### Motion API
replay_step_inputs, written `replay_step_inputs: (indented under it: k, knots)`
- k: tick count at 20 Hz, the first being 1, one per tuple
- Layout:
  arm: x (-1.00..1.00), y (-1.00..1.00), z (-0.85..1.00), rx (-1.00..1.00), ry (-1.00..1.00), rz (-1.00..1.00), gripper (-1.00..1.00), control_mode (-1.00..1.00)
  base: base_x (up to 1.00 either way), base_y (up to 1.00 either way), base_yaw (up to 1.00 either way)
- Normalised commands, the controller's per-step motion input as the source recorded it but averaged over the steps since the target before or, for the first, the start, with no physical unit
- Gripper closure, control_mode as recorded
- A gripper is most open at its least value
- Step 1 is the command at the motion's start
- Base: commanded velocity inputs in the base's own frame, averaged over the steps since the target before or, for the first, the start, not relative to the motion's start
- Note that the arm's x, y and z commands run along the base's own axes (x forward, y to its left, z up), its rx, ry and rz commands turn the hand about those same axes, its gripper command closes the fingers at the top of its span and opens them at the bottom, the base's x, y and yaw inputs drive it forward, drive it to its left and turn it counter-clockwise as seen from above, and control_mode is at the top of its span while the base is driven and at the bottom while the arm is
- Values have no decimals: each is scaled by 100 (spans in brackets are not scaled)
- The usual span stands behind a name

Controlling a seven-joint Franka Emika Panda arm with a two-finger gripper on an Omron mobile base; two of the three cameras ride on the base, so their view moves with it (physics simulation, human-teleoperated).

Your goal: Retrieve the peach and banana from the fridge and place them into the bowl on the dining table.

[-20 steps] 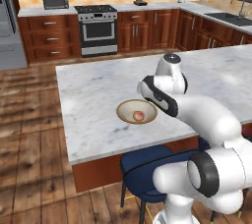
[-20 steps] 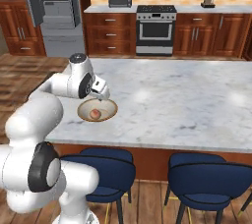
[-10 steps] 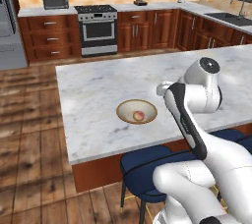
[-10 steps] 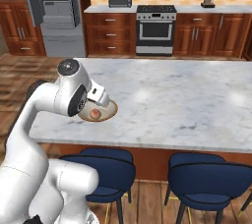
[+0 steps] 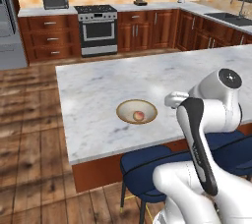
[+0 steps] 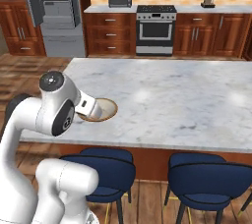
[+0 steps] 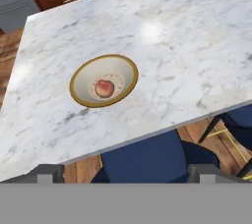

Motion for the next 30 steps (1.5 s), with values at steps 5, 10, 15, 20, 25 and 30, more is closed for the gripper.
replay_step_inputs:
  k: [5, 10, 15, 20, 25, 30]
  knots:
    - [-7, 0, 1, 0, 0, 1, -100, 100, -25, 17, 1]
    - [0, 0, 0, 0, 0, 0, -100, 100, -26, 70, 1]
    - [0, 0, 0, 0, 0, 0, -100, 100, 0, 100, 0]
    - [0, 0, 0, 0, 0, 0, -100, 100, 1, 100, 0]
    - [0, 0, 0, 0, 0, 0, -100, 100, 20, 100, 0]
    - [0, 0, 0, 0, 0, 0, -100, 100, 37, 100, 0]
